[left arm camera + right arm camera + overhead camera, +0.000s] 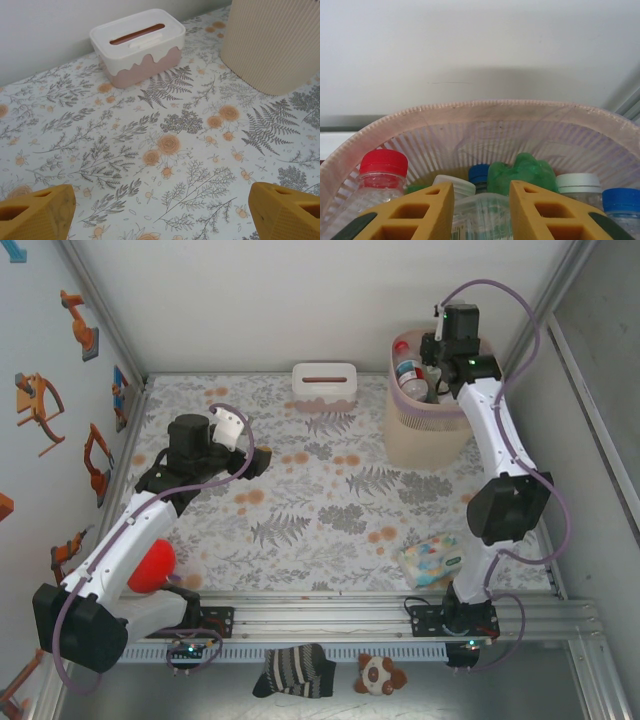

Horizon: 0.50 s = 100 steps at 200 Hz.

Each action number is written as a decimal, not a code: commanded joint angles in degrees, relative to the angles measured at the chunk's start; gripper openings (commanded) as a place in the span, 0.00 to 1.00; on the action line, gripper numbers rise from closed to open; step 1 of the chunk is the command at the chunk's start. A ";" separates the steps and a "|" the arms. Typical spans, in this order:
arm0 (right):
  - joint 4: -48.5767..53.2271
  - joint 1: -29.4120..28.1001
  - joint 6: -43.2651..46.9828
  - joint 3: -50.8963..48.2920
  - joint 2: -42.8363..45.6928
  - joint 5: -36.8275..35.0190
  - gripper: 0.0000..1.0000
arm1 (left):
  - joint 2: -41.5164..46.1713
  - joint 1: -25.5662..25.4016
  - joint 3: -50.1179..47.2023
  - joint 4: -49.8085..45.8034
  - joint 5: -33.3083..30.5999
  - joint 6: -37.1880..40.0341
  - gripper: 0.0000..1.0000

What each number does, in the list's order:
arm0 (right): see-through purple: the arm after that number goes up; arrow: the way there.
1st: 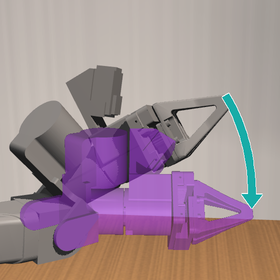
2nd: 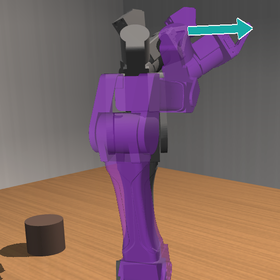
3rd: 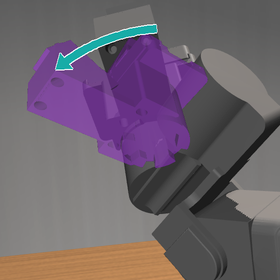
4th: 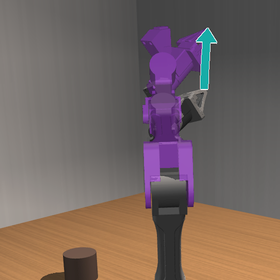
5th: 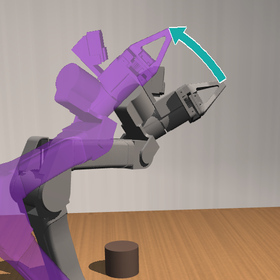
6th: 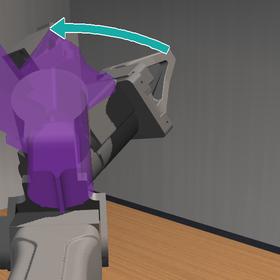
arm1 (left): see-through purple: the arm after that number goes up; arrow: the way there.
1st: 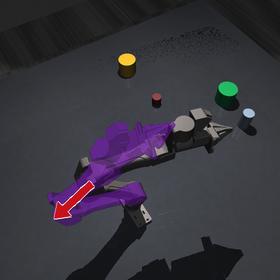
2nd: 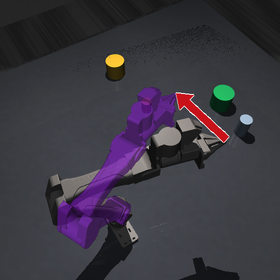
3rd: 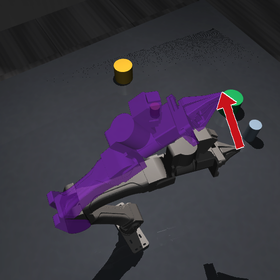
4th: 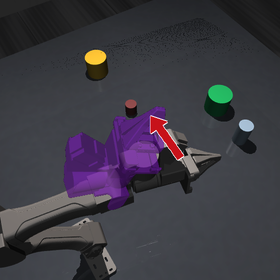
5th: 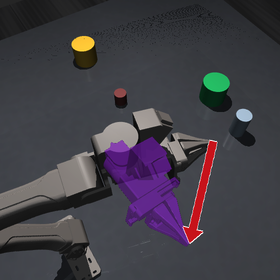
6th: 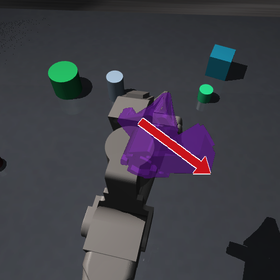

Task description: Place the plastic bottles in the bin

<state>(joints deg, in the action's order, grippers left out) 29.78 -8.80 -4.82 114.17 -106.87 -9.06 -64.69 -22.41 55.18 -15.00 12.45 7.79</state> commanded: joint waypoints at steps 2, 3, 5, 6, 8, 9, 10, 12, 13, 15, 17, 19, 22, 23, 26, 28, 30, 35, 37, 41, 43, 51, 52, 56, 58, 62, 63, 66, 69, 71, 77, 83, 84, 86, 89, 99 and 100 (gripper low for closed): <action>1.99 0.09 -1.12 2.06 4.18 -1.03 0.35 | 1.06 0.35 0.98 0.20 0.04 0.38 0.89; 2.01 0.05 -1.10 2.09 4.29 -1.04 0.35 | 1.01 0.35 0.98 0.22 0.08 0.38 0.89; 2.03 0.04 -1.12 2.10 4.47 -1.09 0.35 | 1.02 0.35 0.98 0.17 0.11 0.38 0.89; 2.03 0.07 -1.09 2.06 4.56 -1.11 0.35 | 0.99 0.35 0.98 0.16 0.12 0.38 0.89; 2.06 0.09 -1.14 2.10 4.72 -1.13 0.35 | 1.02 0.35 0.98 0.22 0.12 0.38 0.89; 2.13 0.05 -1.15 2.10 4.82 -1.13 0.35 | 1.03 0.35 0.98 0.19 0.12 0.38 0.89; 2.13 0.07 -1.15 2.11 4.87 -1.13 0.35 | 1.04 0.35 1.03 0.21 0.21 0.43 0.89; 2.21 0.07 -1.11 2.13 5.06 -1.20 0.35 | 1.05 0.35 1.04 0.17 0.19 0.39 0.89; 2.26 0.08 -1.09 2.12 5.16 -1.26 0.35 | 1.01 0.35 1.06 0.16 0.20 0.39 0.89; 2.33 0.09 -1.07 2.09 5.33 -1.34 0.35 | 0.93 0.35 1.07 0.20 0.25 0.38 0.89; 2.37 0.10 -1.09 2.06 5.53 -1.38 0.35 | 0.96 0.35 1.07 0.18 0.22 0.38 0.89; 2.38 0.05 -1.08 1.97 5.77 -1.44 0.35 | 0.94 0.35 1.07 0.16 0.28 0.34 0.89; 2.34 0.02 -1.12 1.88 6.12 -1.59 0.36 | 0.88 0.35 1.07 0.16 0.22 0.34 0.89; 2.37 0.06 -1.14 1.86 6.22 -1.63 0.36 | 0.92 0.35 1.03 0.07 0.21 0.36 0.89; 2.39 0.07 -1.16 1.68 6.57 -1.77 0.36 | 0.89 0.40 1.07 0.14 0.26 0.30 0.89; 2.39 0.13 -1.16 1.59 6.82 -1.82 0.36 | 0.95 0.36 1.07 0.15 0.29 0.30 0.89; 2.39 0.13 -1.09 1.50 7.09 -1.90 0.36 | 0.96 0.36 1.07 0.15 0.23 0.34 0.89; 2.39 0.07 -1.14 1.22 7.51 -1.91 0.36 | 0.92 0.35 1.05 0.16 0.30 0.32 0.89; 2.43 0.09 -1.09 1.12 7.85 -1.92 0.37 | 0.91 0.35 1.07 0.15 0.27 0.32 0.89; 2.47 0.08 -1.14 0.94 8.27 -1.86 0.37 | 0.90 0.35 1.07 0.17 0.25 0.34 0.89; 2.58 0.05 -1.13 0.85 8.39 -1.84 0.37 | 0.95 0.35 1.07 0.16 0.24 0.31 0.89; 2.96 0.07 -1.11 0.55 9.36 -1.70 0.37 | 0.88 0.35 1.00 0.17 0.22 0.30 0.89; 2.98 0.09 -1.13 0.45 9.47 -1.68 0.37 | 0.88 0.35 0.99 0.21 0.26 0.30 0.89; 3.23 0.12 -1.23 0.17 9.93 -1.66 0.37 | 0.83 0.35 0.98 0.15 0.14 0.29 0.89; 3.35 0.10 -1.20 0.06 10.19 -1.73 0.37 | 0.84 0.35 0.98 0.20 0.15 0.29 0.89; 3.50 0.10 -1.18 -0.25 10.71 -1.84 0.37 | 0.86 0.35 0.98 0.13 0.12 0.30 0.89; 3.56 0.14 -1.17 -0.39 10.80 -1.88 0.37 | 0.87 0.35 0.98 0.14 0.12 0.34 0.89; 3.72 0.10 -1.24 -0.58 11.16 -2.03 0.37 | 0.81 0.35 0.98 0.21 0.12 0.30 0.89; 3.84 0.11 -1.18 -0.99 11.64 -2.28 0.37 | 0.75 0.35 0.98 0.15 0.15 0.29 0.89; 3.89 0.10 -1.23 -1.26 11.85 -2.45 0.37 | 0.78 0.35 0.98 0.15 0.09 0.34 0.89; 4.06 0.12 -1.20 -2.12 12.70 -2.95 0.37 | 0.79 0.35 0.98 0.30 0.08 0.29 0.89; 4.18 0.15 -1.19 -3.16 13.71 -3.42 0.37 | 0.67 0.35 0.98 0.26 0.11 0.29 0.89; 4.16 0.17 -1.22 -3.38 13.88 -3.55 0.37 | 0.64 0.35 0.98 0.25 0.07 0.29 0.89; 4.11 0.11 -1.22 -3.75 14.15 -3.65 0.37 | 0.62 0.35 0.98 0.20 0.06 0.29 0.89; 4.07 0.10 -1.23 -4.30 14.67 -3.88 0.37 | 0.60 0.40 0.98 0.24 0.06 0.29 0.89; 4.07 0.31 -1.24 -5.98 16.07 -4.14 0.38 | 0.52 0.35 0.98 0.29 0.06 0.30 0.89; 4.06 0.34 -1.24 -6.11 16.16 -4.04 0.38 | 0.44 0.35 0.98 0.26 0.05 0.30 0.89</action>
<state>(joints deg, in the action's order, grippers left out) 32.73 -8.80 -5.15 111.24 -93.82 -10.85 -64.69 -22.41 55.18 -15.00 12.43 7.79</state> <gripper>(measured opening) 0.375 0.893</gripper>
